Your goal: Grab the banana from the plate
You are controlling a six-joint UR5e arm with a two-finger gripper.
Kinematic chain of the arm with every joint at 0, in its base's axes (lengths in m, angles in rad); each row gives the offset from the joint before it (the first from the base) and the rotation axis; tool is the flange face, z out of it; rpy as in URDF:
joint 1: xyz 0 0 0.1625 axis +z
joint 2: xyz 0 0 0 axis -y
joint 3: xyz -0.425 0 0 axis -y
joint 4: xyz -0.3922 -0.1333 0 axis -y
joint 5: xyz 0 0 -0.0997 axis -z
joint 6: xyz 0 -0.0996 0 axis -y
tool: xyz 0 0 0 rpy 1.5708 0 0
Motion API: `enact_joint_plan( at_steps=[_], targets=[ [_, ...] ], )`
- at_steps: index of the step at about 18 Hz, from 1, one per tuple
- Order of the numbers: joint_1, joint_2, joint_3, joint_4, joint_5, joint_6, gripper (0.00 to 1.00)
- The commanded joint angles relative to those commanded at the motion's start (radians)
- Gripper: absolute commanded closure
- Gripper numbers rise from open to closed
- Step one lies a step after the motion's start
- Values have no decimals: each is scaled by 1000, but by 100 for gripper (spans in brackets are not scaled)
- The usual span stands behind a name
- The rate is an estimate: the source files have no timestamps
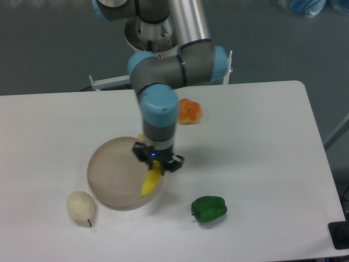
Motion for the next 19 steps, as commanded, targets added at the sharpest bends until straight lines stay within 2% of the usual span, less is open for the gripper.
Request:
enact_joint_plan(
  at_steps=[2,5,7,9,12,15,19],
  targets=[
    [69,0,38,-3,-2,100,100],
    [127,-6,83,-14,0,221,100],
    [155,-18,112,-14,5,278,100],
    [174,-50,155,-20,73,332,100],
    [200,-86,196,-60,78,434,100],
    [220,-123,221,-63,68,448,100],
    [217,-140,223,-63,74,450,100]
  ],
)
